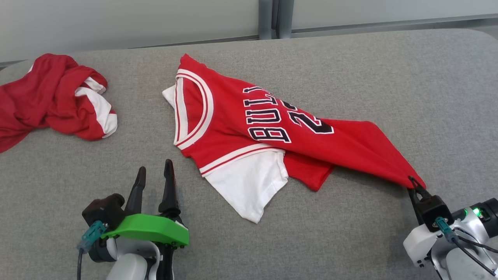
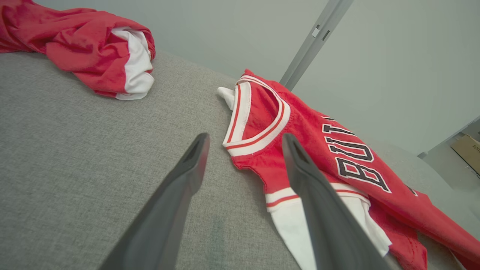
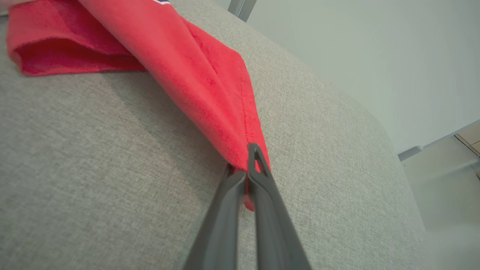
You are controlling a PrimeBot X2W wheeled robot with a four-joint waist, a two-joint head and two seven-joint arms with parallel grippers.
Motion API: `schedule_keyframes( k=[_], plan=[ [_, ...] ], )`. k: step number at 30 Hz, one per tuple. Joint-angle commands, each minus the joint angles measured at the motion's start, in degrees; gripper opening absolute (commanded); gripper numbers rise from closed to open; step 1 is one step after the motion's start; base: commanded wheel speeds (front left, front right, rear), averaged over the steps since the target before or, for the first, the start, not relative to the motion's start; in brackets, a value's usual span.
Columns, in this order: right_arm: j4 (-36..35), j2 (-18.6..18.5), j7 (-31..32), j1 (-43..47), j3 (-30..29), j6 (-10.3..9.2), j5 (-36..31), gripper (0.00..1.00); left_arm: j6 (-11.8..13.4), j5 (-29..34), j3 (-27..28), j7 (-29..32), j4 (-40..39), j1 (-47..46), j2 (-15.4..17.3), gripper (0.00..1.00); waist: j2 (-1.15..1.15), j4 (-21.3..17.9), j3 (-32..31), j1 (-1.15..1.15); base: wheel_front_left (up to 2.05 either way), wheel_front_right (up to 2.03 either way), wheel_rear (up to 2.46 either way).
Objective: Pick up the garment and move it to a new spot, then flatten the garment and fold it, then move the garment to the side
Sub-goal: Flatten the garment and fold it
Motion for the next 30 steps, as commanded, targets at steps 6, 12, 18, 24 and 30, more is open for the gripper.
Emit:
schedule_keyframes(
  k=[6, 12, 18, 24, 30],
  plan=[
    [2.33, 1.37, -0.16, 1.38, 0.21, -0.03, -0.57, 0.0, 0.38, 0.2, -0.33, 0.33, -0.32, 0.94, 0.6, 1.0, 0.58, -0.1, -0.29, 0.0, 0.0, 0.0, 0.0],
    [2.4, 3.34, -0.17, 1.65, -0.93, -0.03, -0.12, 1.0, 0.5, 0.04, -0.51, 0.48, -0.6, 1.31, 0.81, 1.0, 0.58, -0.63, -0.43, 0.0, 0.0, 0.0, 0.0],
    [0.9, 4.14, -0.17, 3.6, -4.55, -0.03, 1.85, 1.0, 0.75, -0.22, -0.66, 0.53, -0.73, 1.43, 0.93, 1.0, 0.58, -1.02, -0.72, 0.0, 0.0, 0.0, 0.0],
    [-2.89, 5.11, -0.17, 5.94, -7.19, -0.03, 5.27, 1.0, 0.8, -0.63, -0.48, 0.3, -0.88, 2.05, 1.09, 1.0, 0.58, -1.59, -1.22, 0.0, 0.0, 0.0, 0.0],
    [-8.14, 3.79, -0.17, 8.78, -7.11, -0.03, 7.33, 1.0, 1.09, -0.93, -0.23, -0.04, -1.67, 3.12, 1.33, 1.0, 0.58, -2.53, -2.04, 0.0, 0.0, 0.0, 0.0]
  ],
)
